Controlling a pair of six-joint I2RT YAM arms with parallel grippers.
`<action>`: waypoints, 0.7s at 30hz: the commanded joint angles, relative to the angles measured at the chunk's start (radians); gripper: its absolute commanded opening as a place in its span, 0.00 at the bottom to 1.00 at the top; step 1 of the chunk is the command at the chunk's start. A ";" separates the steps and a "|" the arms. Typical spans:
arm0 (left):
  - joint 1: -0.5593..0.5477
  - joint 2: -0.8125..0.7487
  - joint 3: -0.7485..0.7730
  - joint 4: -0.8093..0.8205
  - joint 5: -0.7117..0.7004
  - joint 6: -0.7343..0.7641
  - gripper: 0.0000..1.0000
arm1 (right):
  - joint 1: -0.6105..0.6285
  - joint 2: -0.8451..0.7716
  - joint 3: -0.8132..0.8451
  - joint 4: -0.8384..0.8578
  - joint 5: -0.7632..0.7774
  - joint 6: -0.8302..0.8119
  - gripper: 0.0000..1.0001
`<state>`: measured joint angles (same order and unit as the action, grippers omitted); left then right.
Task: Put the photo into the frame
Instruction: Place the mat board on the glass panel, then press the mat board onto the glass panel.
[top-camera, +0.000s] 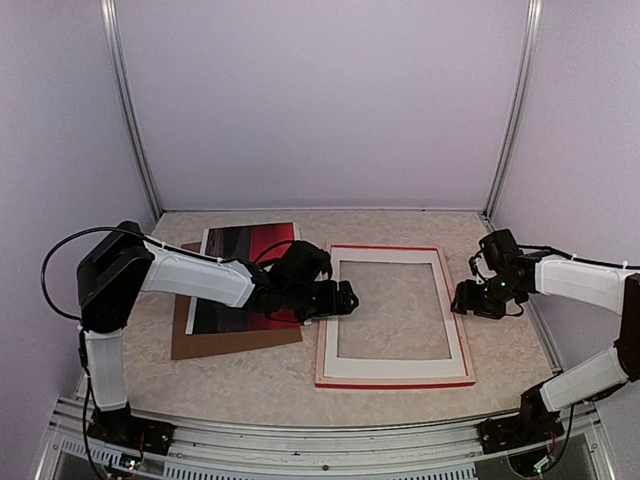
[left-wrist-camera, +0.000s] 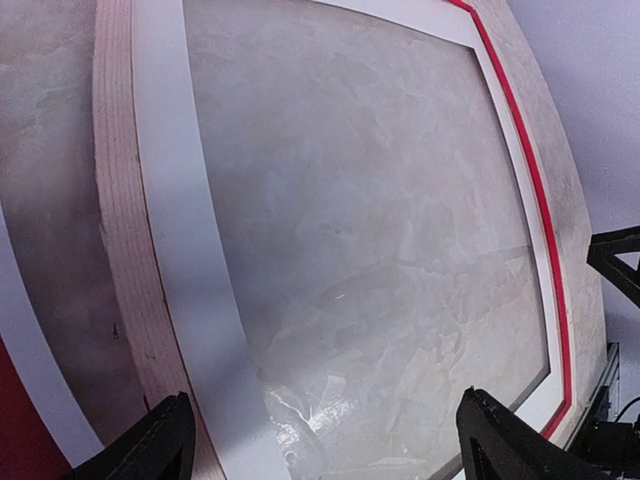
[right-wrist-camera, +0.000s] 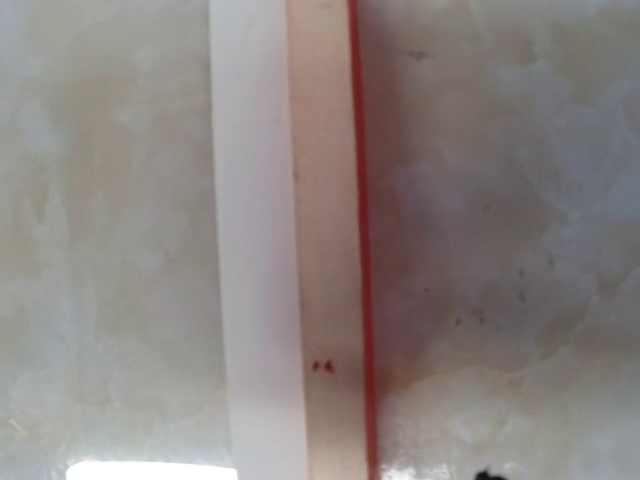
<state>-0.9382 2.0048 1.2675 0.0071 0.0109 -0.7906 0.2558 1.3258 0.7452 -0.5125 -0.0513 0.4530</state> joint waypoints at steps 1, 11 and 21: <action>-0.003 -0.069 0.015 -0.065 -0.080 0.054 0.91 | 0.019 0.008 0.026 -0.006 0.004 -0.001 0.65; 0.010 -0.208 -0.014 -0.211 -0.265 0.153 0.95 | 0.151 -0.018 0.089 0.035 0.044 0.000 0.66; 0.145 -0.411 -0.192 -0.241 -0.294 0.161 0.99 | 0.472 0.215 0.221 0.326 -0.111 0.059 0.59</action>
<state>-0.8536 1.6730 1.1393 -0.1944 -0.2455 -0.6514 0.6422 1.4170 0.9077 -0.3260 -0.0799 0.4862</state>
